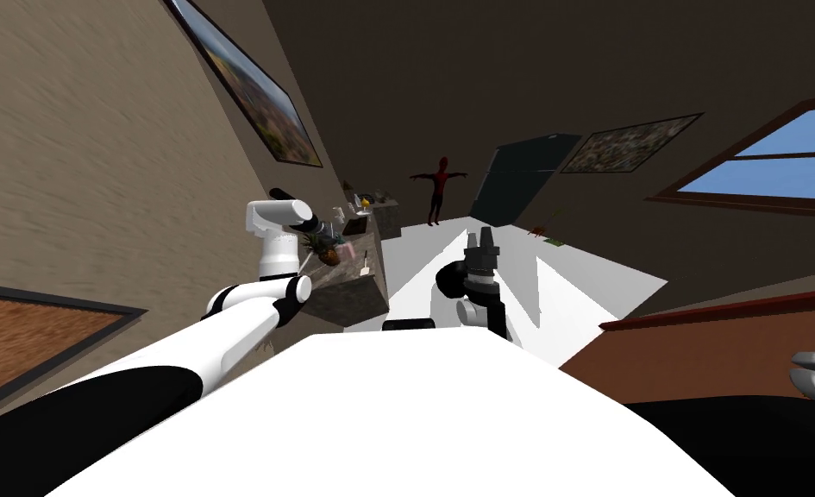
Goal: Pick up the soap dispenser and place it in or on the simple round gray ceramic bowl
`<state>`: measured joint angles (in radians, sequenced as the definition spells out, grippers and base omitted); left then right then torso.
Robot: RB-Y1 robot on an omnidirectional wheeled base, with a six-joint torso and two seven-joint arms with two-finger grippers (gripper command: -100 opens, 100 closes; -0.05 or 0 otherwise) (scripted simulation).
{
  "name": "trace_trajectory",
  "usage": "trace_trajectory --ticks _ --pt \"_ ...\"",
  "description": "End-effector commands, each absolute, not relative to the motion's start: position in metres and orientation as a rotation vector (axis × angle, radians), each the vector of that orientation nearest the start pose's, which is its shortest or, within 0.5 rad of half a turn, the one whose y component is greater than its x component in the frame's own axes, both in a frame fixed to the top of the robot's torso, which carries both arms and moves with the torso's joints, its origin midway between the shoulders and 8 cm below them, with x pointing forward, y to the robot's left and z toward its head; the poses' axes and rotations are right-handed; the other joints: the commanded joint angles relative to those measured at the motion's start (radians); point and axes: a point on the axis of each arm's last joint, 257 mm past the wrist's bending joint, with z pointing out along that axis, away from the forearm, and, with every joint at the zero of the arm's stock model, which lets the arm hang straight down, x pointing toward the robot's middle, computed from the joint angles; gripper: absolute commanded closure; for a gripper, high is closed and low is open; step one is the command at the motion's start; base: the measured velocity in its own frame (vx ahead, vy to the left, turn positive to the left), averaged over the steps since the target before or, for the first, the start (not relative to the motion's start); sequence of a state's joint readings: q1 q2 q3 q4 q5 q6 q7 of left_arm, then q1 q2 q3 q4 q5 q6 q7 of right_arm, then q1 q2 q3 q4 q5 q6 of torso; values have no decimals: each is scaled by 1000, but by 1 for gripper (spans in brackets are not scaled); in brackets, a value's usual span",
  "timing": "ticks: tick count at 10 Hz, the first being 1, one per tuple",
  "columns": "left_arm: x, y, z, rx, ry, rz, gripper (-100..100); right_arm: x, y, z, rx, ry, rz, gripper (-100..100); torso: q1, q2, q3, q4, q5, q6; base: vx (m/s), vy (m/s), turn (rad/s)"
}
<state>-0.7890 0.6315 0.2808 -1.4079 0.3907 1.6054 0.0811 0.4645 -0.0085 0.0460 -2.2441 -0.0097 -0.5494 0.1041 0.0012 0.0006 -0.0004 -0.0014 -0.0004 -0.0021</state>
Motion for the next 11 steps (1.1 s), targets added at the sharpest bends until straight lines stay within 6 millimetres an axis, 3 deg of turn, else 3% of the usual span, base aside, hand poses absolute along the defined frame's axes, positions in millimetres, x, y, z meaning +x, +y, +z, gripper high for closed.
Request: trace_trajectory --ticks 1,10,11 --pt "586 430 -71 -1981 1509 -663 100 347 -260 29 589 606 1280 0 0 0 0 0 0 0 -7 25 -30" --pt "619 497 -10 -2029 1043 -895 100 347 -260 29 589 606 1280 0 5 -5 -2 0 1 -4 30 22 -10" --pt "619 497 -10 -2029 1043 -895 100 347 -260 29 589 606 1280 0 5 -5 -2 1 0 -4 43 20 5"
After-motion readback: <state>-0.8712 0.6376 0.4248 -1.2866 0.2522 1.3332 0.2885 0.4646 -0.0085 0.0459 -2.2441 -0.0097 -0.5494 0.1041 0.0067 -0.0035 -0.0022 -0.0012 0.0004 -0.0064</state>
